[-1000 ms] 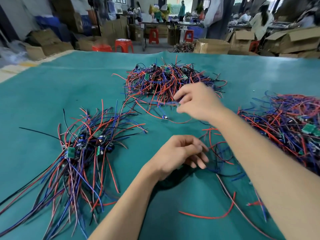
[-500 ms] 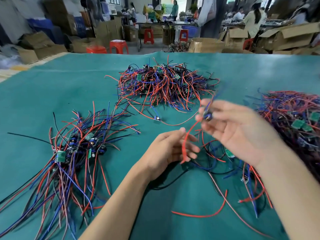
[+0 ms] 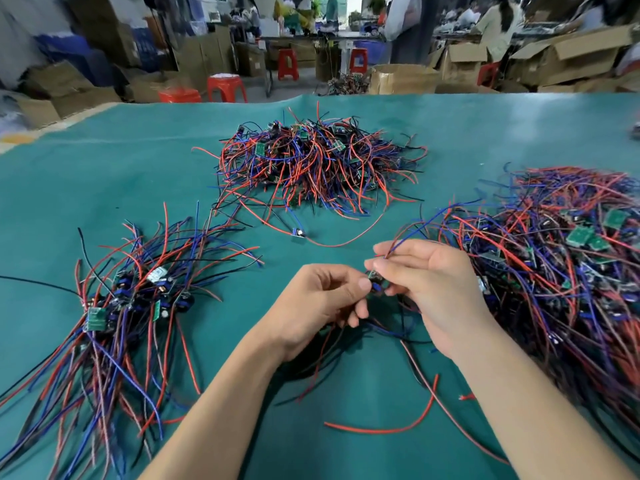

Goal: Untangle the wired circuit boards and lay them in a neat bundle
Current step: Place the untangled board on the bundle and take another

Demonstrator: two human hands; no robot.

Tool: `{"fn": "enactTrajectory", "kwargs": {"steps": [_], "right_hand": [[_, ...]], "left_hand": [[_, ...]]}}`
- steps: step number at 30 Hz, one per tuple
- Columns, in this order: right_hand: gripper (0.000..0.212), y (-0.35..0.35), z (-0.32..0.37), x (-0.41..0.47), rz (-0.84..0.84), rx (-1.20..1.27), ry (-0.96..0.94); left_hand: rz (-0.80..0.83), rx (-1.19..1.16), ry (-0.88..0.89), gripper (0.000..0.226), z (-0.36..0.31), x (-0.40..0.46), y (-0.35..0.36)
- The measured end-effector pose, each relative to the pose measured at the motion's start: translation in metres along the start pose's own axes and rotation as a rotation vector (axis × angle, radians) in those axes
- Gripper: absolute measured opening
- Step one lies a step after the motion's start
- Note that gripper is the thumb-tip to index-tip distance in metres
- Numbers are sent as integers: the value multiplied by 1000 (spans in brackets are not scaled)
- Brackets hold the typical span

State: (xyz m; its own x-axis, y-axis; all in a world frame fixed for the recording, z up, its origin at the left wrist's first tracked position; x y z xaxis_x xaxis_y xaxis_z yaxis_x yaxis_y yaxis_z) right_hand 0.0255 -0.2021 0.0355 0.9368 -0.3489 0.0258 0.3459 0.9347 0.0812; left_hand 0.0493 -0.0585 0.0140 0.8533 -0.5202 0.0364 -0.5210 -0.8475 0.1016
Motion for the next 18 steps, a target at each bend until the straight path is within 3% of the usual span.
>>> {"fn": "enactTrajectory", "kwargs": {"steps": [11, 18], "right_hand": [[26, -51, 20, 13, -367, -98, -214], [15, -90, 40, 10, -639, -160, -414]], "left_hand": [[43, 72, 7, 18, 5, 1, 3], [59, 92, -2, 29, 5, 0, 5]]}}
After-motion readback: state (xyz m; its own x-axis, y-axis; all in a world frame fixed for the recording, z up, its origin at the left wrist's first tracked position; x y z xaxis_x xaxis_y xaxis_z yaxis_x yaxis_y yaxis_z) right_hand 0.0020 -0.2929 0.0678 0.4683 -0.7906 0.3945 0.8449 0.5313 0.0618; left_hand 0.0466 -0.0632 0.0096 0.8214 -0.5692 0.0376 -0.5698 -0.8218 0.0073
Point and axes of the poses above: each hand's wrist, its own x-axis towards the middle knuckle, its own y-axis out of the palm, z = x × y, the point moved 7 cm from there along x, towards the middle knuckle, and after that the axes turned 6 degrees about -z, right-handed, at the moved point
